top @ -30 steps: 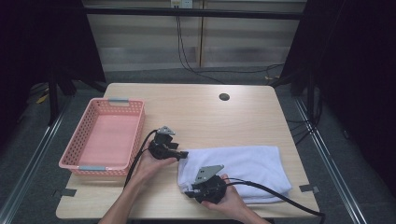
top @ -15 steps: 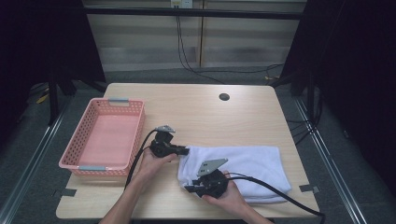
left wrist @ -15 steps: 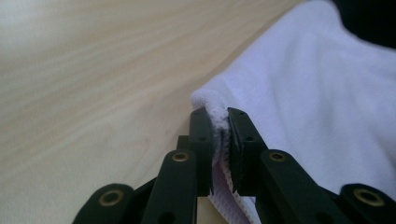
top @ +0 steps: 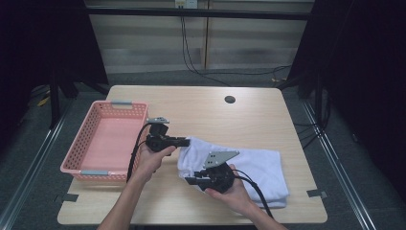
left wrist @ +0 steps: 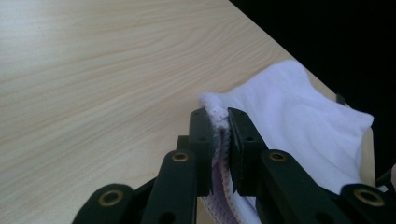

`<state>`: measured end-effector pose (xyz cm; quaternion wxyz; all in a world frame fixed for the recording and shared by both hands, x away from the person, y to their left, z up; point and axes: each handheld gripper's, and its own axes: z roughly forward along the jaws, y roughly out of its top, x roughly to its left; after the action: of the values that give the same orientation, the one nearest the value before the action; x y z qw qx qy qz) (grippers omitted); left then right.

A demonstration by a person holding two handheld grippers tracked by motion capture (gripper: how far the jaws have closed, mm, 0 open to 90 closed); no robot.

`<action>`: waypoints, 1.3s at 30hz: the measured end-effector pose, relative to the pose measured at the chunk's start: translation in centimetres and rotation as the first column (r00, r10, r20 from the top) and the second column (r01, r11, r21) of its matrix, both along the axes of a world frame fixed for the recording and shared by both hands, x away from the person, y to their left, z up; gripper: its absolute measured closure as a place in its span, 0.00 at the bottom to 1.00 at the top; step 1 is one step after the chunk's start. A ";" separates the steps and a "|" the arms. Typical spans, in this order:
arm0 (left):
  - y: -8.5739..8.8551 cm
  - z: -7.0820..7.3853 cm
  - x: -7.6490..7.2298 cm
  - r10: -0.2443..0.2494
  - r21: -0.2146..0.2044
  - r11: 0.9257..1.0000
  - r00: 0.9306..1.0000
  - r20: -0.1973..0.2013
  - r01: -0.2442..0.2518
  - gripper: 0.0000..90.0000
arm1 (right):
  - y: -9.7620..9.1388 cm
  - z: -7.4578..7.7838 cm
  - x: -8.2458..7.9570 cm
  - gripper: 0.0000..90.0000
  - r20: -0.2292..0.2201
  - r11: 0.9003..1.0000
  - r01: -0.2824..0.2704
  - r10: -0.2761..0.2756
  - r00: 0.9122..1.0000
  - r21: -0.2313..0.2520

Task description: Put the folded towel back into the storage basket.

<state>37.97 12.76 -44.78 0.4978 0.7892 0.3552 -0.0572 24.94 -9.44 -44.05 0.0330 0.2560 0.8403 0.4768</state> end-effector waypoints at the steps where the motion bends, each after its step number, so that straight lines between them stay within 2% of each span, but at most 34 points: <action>1: 0.2 0.2 0.0 0.002 0.000 1.000 1.000 0.005 -0.002 0.90 | 0.2 0.2 0.0 0.87 0.008 1.000 -0.004 0.004 1.000 0.004; 9: 1.6 3.5 -0.4 0.034 0.017 0.999 0.998 0.059 -0.035 0.90 | 1.7 2.3 0.2 0.87 0.047 0.996 -0.018 0.014 0.999 0.083; 16: 2.7 8.4 -0.4 0.054 -0.006 0.999 0.990 0.134 -0.054 0.90 | 2.8 6.3 0.8 0.87 0.112 0.986 -0.043 0.025 0.993 0.163; 17: 2.9 9.3 -0.4 0.048 -0.025 0.999 0.987 0.154 -0.044 0.90 | 2.9 6.7 0.9 0.87 0.125 0.984 -0.046 0.025 0.992 0.169; 19: 2.9 10.1 -0.4 0.062 -0.031 0.998 0.984 0.169 -0.057 0.90 | 3.1 7.9 0.7 0.87 0.159 0.979 -0.045 0.013 0.987 0.200; 21: 2.5 9.9 -0.2 0.051 -0.024 0.999 0.985 0.167 -0.048 0.90 | 3.0 8.3 0.7 0.87 0.177 0.977 -0.035 -0.003 0.984 0.209; 22: 2.1 9.5 -0.1 0.051 -0.002 0.999 0.984 0.168 -0.051 0.90 | 2.9 8.2 0.7 0.87 0.172 0.977 -0.033 -0.003 0.985 0.210; 23: 1.6 9.0 -0.1 0.051 0.012 0.998 0.985 0.165 -0.054 0.90 | 2.6 7.9 0.8 0.87 0.166 0.978 -0.024 -0.010 0.986 0.206; 27: -0.4 6.9 0.3 0.026 0.023 0.999 0.991 0.134 -0.029 0.90 | 1.0 5.7 0.5 0.87 0.136 0.983 0.013 -0.038 0.990 0.182; 30: -1.9 6.0 0.4 0.014 0.046 0.999 0.991 0.131 -0.020 0.89 | -0.3 4.9 0.2 0.86 0.123 0.984 0.048 -0.070 0.990 0.171; 33: -3.6 5.4 0.5 -0.011 0.049 0.999 0.993 0.118 0.005 0.89 | -1.8 4.3 -0.4 0.85 0.124 0.984 0.080 -0.100 0.987 0.158; 35: -4.9 4.9 0.5 -0.029 0.075 0.997 0.992 0.119 0.020 0.88 | -2.9 3.9 -1.0 0.85 0.129 0.984 0.104 -0.123 0.984 0.146; 39: -7.4 3.3 0.4 -0.058 0.086 0.995 0.994 0.093 0.050 0.87 | -5.2 2.4 -2.0 0.84 0.107 0.979 0.154 -0.169 0.980 0.132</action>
<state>38.40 5.35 -41.45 0.4789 0.8205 0.3116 -0.0178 22.95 -14.65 -41.64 0.1053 0.2965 0.7822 0.5377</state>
